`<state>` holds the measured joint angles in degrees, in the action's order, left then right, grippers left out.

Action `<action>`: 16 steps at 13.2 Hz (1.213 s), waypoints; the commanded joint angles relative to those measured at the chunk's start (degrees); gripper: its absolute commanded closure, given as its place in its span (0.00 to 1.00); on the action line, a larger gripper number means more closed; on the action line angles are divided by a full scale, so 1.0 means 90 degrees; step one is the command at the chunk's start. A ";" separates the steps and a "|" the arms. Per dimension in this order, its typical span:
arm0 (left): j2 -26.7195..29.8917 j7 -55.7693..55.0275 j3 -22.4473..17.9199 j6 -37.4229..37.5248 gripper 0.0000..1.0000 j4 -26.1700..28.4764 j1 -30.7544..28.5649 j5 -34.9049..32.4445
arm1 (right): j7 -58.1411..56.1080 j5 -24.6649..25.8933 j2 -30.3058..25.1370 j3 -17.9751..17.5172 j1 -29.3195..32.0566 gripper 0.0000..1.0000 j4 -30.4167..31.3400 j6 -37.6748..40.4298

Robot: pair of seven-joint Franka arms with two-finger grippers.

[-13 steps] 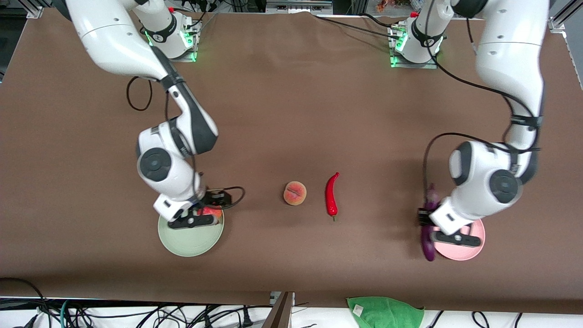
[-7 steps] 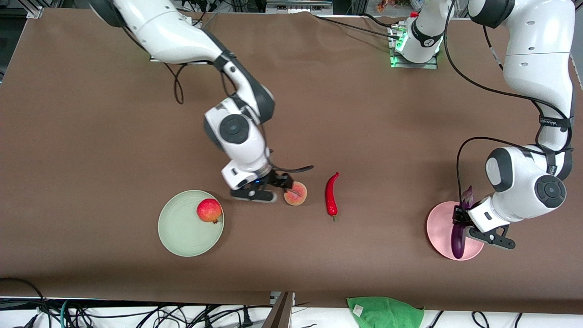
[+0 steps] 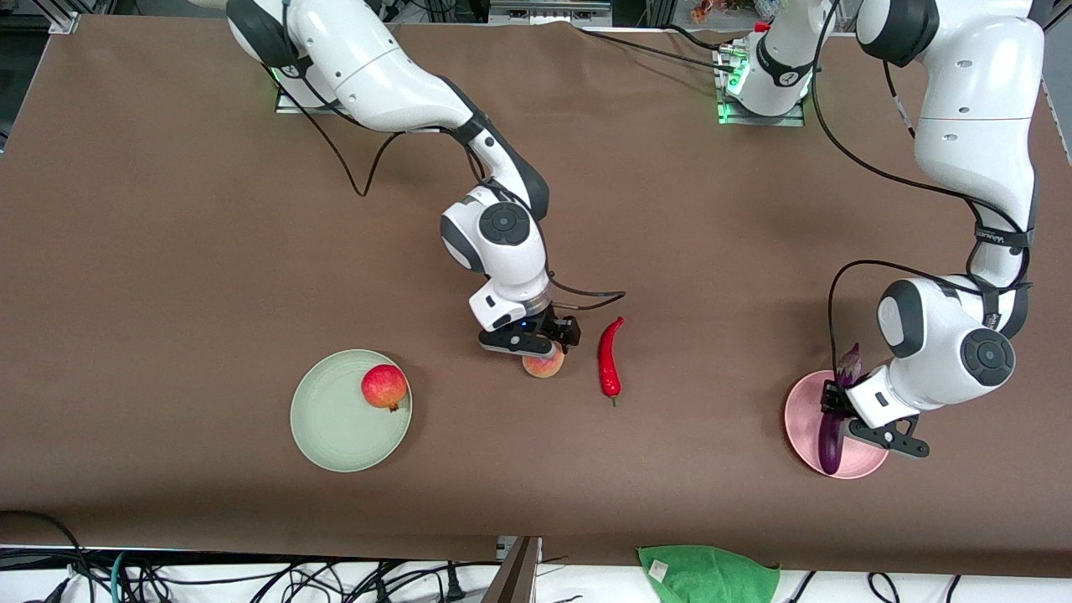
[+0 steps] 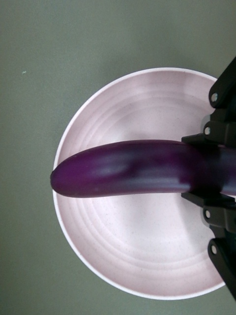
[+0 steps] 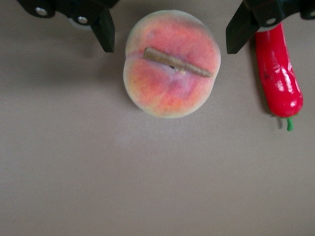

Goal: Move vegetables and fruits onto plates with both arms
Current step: 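Grasp the peach with the right gripper while the left gripper releases the eggplant, then carry the peach toward the green plate while the left gripper grasps the chili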

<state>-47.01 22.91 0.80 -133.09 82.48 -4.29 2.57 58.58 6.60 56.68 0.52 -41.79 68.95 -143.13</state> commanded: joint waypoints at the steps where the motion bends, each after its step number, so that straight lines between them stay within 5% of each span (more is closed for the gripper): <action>1: 0.0008 0.0023 0.0067 -0.0008 0.21 -0.0043 -0.0041 0.0017 | 0.0112 0.0057 0.0157 0.0098 -0.0035 0.00 -0.0269 -0.0015; 2: 0.0038 -0.0006 0.0106 0.0012 0.00 -0.0053 -0.0031 0.0046 | 0.0054 0.0057 0.0157 0.0098 -0.0025 0.01 -0.0269 -0.0015; 4: 0.0038 -0.0162 0.0126 0.0254 0.00 -0.0276 0.0134 0.0144 | -0.0228 0.0048 0.0137 0.0127 0.0092 0.29 -0.0269 -0.0015; 5: 0.0048 -0.0424 0.0126 0.0391 0.00 -0.0326 0.0251 0.0154 | -0.0278 0.0048 0.0108 0.0137 0.0141 0.66 -0.0269 0.0014; 6: 0.0057 -0.0775 0.0145 0.0489 0.00 -0.0326 0.0349 0.0154 | -0.0347 0.0038 0.0069 0.0137 0.0170 0.90 -0.0269 0.0063; 7: 0.0057 -0.1165 0.0261 0.0510 0.00 -0.0326 0.0417 0.0144 | -0.0454 0.0018 0.0040 0.0137 0.0286 1.00 -0.0269 0.0141; 16: -0.0128 -0.4574 0.0594 0.0422 0.00 -0.0297 0.1930 0.0105 | -0.5556 -0.1183 -0.1142 -0.0068 0.2629 1.00 -0.0259 0.2846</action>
<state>-47.59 -13.01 6.85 -129.45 80.09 9.61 3.10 17.59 -2.76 47.36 1.48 -22.72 65.49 -119.03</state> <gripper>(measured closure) 0.000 0.216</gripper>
